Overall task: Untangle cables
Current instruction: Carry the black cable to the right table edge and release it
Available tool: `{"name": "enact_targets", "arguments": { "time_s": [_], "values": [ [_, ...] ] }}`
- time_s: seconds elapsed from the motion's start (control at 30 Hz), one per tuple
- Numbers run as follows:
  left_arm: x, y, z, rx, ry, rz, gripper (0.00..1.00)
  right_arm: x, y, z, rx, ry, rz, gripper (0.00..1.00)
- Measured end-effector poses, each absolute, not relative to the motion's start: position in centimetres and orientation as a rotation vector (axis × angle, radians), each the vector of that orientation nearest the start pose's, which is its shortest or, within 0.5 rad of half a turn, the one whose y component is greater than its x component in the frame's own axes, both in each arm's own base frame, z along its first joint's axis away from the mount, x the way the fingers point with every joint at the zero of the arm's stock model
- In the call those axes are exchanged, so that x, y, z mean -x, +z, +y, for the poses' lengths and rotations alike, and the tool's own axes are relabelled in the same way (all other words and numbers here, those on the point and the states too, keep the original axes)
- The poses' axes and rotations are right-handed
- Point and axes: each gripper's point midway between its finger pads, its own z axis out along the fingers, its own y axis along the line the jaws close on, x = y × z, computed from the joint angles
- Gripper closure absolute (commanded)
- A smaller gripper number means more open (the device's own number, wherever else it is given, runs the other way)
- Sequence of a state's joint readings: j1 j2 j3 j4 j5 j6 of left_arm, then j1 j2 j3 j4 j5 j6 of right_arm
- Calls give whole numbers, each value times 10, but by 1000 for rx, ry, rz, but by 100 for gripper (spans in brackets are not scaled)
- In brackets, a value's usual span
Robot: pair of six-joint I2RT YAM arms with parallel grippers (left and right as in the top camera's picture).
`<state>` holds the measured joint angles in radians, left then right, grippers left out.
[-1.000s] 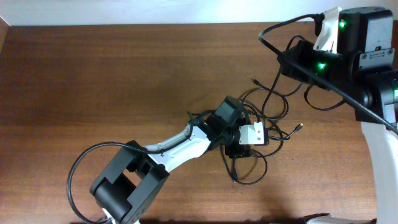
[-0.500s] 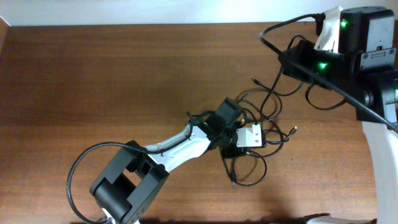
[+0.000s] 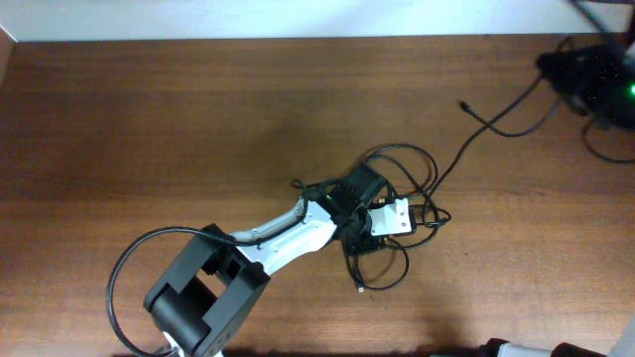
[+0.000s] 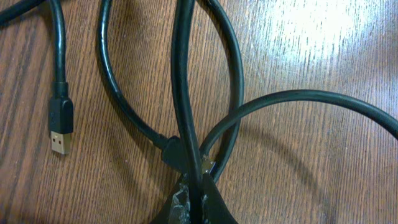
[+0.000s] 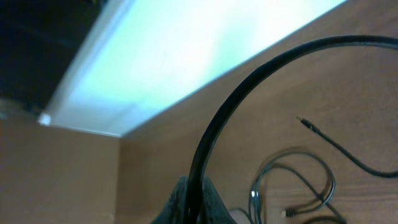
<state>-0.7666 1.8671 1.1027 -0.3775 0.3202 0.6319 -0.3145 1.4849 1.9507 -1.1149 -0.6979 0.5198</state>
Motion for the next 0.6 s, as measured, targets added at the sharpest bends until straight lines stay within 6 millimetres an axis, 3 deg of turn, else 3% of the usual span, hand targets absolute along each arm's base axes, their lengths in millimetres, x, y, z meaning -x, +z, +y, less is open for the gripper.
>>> {"name": "enact_targets", "arguments": {
  "time_s": [0.13, 0.37, 0.53, 0.57, 0.6],
  "values": [
    [-262, 23, -325, -1807, -458, 2009, 100, -362, 426, -40, -577, 935, 2039, 96],
    [-263, 23, -325, -1807, -454, 2010, 99, -355, 431, -75, -651, 913, 1977, 96],
    [-263, 23, -324, -1805, -454, 2012, 91, -358, 428, -91, -682, 811, 1970, 96],
    [-262, 23, -324, -1801, -455, 2016, 88, -358, 426, -96, -688, 764, 1972, 96],
    [-262, 23, -324, -1801, -455, 2018, 75, -359, 423, -102, -696, 717, 1975, 96]
  ]
}}
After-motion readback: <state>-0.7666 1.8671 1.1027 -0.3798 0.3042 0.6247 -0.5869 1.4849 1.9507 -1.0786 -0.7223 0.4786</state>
